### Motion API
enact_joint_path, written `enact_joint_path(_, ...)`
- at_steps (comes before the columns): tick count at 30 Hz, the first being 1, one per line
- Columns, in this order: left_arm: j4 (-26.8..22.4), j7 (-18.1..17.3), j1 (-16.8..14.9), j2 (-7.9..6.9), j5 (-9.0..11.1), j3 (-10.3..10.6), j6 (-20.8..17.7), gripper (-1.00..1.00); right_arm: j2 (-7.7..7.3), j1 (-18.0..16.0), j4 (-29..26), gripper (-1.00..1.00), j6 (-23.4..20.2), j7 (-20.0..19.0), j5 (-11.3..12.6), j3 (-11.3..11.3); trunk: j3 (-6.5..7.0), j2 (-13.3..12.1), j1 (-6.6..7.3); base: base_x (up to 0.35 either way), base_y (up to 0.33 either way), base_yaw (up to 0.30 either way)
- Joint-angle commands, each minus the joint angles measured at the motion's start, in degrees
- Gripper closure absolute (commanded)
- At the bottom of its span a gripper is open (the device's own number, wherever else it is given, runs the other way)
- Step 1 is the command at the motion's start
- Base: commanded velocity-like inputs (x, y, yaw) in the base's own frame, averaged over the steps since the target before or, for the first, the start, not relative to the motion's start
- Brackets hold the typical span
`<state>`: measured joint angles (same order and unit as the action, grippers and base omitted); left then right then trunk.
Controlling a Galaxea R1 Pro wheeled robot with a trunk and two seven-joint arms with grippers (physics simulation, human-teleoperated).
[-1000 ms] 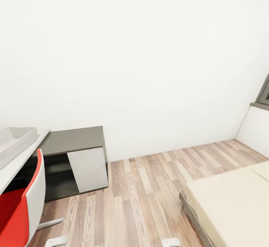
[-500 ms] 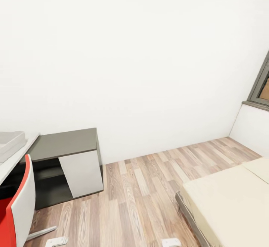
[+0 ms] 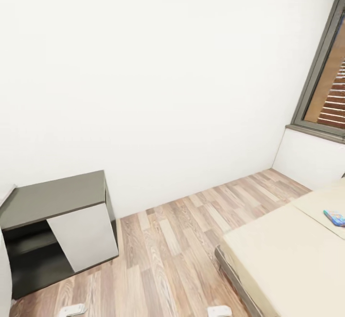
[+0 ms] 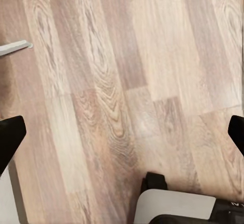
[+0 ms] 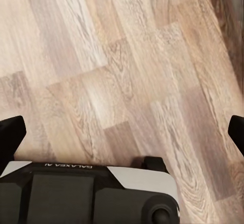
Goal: Put all the toys in the child's room - the three board games (two on the bed and one on the table), the two jigsaw puzzles on the table, and the tennis ball on the table - inside the toy box on the table in the child's room.
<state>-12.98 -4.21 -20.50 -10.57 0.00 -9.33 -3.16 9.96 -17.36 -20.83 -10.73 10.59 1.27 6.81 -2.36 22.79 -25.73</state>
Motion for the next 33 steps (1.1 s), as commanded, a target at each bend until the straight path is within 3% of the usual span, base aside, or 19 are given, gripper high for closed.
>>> enact_joint_path(1,-0.12,-0.36,0.0,-0.01,0.0,-0.43,-0.34,-1.0,-0.03,-0.04,-0.09,-1.0,-0.43,0.4,0.13,0.48,-0.17,0.13,-0.05,0.168,0.034,-0.255)
enact_joint_path(15,-0.12,-0.36,0.01,0.02,0.0,-0.43,-0.34,-1.0,-0.03,-0.04,-0.09,-1.0,-0.43,0.4,0.13,0.48,-0.66,0.13,-0.05,0.191,0.085,-0.255)
enact_joint_path(33,-0.12,-0.44,0.0,0.02,0.0,-0.43,-0.28,-1.0,-0.03,-0.04,-0.09,-1.0,-0.54,0.4,0.13,0.48,-1.29,0.13,-0.05,0.091,0.041,-0.256)
